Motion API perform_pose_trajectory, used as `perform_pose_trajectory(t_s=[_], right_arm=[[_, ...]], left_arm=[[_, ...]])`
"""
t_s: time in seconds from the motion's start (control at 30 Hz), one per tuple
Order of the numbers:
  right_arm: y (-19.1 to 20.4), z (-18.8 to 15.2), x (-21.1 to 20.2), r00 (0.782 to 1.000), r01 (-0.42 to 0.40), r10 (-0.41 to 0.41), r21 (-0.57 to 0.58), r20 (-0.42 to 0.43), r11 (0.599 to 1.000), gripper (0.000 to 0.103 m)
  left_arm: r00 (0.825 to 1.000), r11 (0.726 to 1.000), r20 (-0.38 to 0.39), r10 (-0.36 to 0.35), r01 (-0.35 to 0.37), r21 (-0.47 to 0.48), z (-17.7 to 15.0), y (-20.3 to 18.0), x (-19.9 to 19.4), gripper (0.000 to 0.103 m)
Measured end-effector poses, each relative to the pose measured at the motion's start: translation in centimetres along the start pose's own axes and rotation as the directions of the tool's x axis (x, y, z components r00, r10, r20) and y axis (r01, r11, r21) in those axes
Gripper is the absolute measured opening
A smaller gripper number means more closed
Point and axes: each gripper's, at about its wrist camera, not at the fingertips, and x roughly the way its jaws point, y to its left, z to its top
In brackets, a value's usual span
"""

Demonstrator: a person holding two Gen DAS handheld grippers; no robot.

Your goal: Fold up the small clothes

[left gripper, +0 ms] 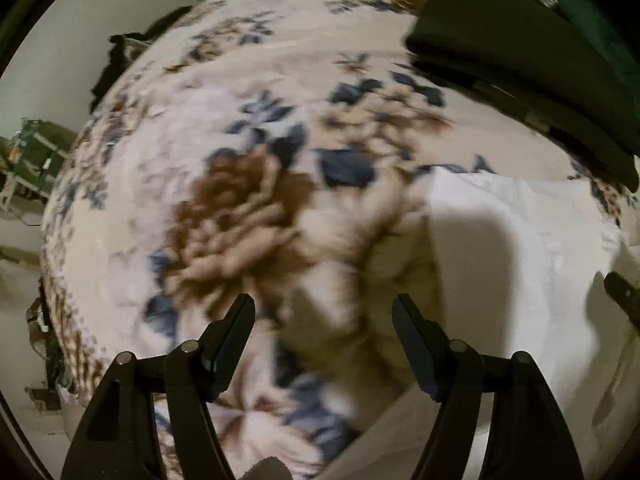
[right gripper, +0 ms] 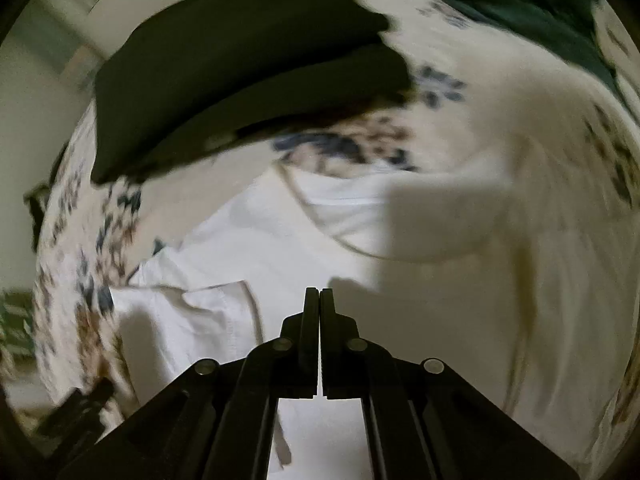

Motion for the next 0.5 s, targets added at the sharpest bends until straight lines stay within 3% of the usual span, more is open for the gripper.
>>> perform_pose_trajectory(t_s=[0.07,0.1,0.17,0.23,0.27,0.33,0.37,0.4,0.43,0.5], right_arm=[[-2.0,0.4,0.5,0.99,-0.114,0.121,0.088,-0.076,0.99,0.001],[-2.8,0.6,1.1,0.973,-0.178,0.196,0.147,-0.123,0.973,0.001],[-3.1,0.9,2.3,0.953,-0.219,0.25,0.181,-0.172,0.959,0.011],[-2.9,0.9,4.3,0.916,-0.281,0.328,0.214,-0.23,0.935,0.047],[-2.6,0.7,5.2,0.902,-0.31,0.362,0.229,-0.237,0.923,0.048],[-1.8,0.4,6.0,0.891,-0.331,0.381,0.221,-0.249,0.918,0.048],[-1.3,0.3,6.1,0.897,-0.326,0.369,0.197,-0.245,0.925,0.048],[-0.8,0.3,5.8,0.909,-0.318,0.35,0.164,-0.227,0.934,0.036],[-0.4,0.3,5.5,0.929,-0.286,0.308,0.128,-0.207,0.95,0.005],[0.0,0.3,5.0,0.945,-0.25,0.265,0.099,-0.19,0.963,0.003]], left_arm=[[1.0,1.0,-0.02,-0.023,0.023,-0.007,0.4,-0.8,0.4,0.069],[1.0,1.0,-0.021,-0.021,0.021,-0.002,0.5,-1.3,0.4,0.069],[1.0,1.0,-0.003,0.002,-0.002,0.018,0.6,-1.8,0.2,0.069],[0.999,0.999,0.018,0.028,-0.029,0.04,0.8,-2.2,0.0,0.069],[0.998,0.998,0.028,0.047,-0.049,0.051,0.8,-2.3,0.0,0.069],[0.997,0.995,0.037,0.07,-0.072,0.063,1.0,-2.3,0.1,0.069],[0.996,0.994,0.038,0.079,-0.081,0.066,1.2,-2.2,0.2,0.069],[0.996,0.994,0.038,0.085,-0.087,0.068,1.4,-2.1,0.3,0.069],[0.995,0.993,0.039,0.09,-0.093,0.067,1.5,-2.1,0.4,0.069],[0.994,0.993,0.04,0.101,-0.104,0.064,1.7,-1.8,0.5,0.069]])
